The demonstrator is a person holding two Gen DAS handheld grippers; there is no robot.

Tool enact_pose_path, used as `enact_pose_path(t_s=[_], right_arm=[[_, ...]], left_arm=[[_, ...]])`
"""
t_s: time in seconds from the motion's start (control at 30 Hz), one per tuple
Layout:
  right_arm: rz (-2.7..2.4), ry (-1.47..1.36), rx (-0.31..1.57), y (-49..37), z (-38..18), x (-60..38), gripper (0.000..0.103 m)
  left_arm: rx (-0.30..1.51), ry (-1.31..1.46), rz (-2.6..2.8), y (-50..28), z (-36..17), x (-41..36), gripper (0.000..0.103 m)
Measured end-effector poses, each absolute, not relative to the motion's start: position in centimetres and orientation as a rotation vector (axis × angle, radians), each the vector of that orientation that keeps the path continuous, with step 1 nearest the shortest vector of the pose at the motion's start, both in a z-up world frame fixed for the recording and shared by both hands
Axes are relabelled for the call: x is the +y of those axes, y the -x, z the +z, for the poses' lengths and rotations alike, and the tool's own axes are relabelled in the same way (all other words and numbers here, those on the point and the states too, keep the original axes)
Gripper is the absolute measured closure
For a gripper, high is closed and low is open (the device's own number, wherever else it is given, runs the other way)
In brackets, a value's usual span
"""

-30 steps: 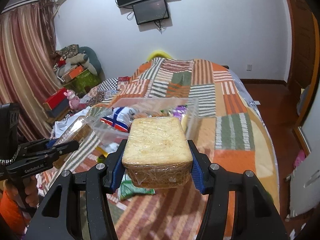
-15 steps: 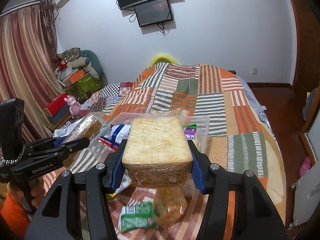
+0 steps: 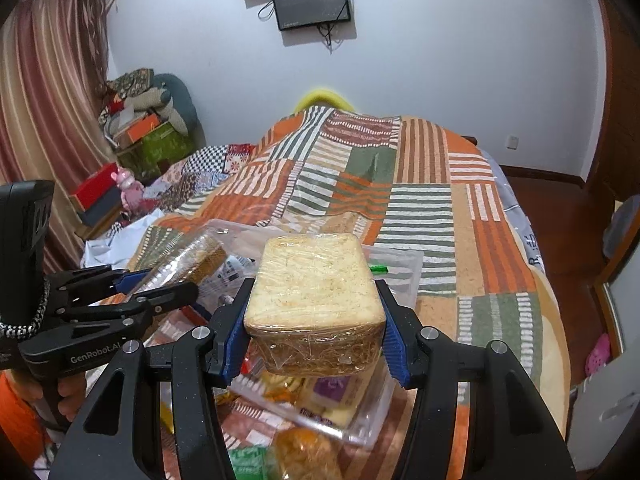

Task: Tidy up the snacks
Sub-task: 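Carry the biscuit pack and bread cake over the clear box and release them inside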

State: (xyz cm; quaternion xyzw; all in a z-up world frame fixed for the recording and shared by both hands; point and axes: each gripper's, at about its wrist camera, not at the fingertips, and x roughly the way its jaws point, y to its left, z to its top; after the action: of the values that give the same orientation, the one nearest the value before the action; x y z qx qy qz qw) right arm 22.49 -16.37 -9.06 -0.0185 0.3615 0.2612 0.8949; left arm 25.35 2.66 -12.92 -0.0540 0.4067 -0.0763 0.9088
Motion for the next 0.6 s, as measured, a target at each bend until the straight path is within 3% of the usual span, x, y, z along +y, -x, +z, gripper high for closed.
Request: enact_pose_path(t_s=[0.6], right_arm=[[0.590, 0.116, 0.845, -26.1, -10.7, -13.8, 0.050]], left_arm=[[0.899, 0.133, -0.155, -29.3, -14.3, 2.0, 0.067]])
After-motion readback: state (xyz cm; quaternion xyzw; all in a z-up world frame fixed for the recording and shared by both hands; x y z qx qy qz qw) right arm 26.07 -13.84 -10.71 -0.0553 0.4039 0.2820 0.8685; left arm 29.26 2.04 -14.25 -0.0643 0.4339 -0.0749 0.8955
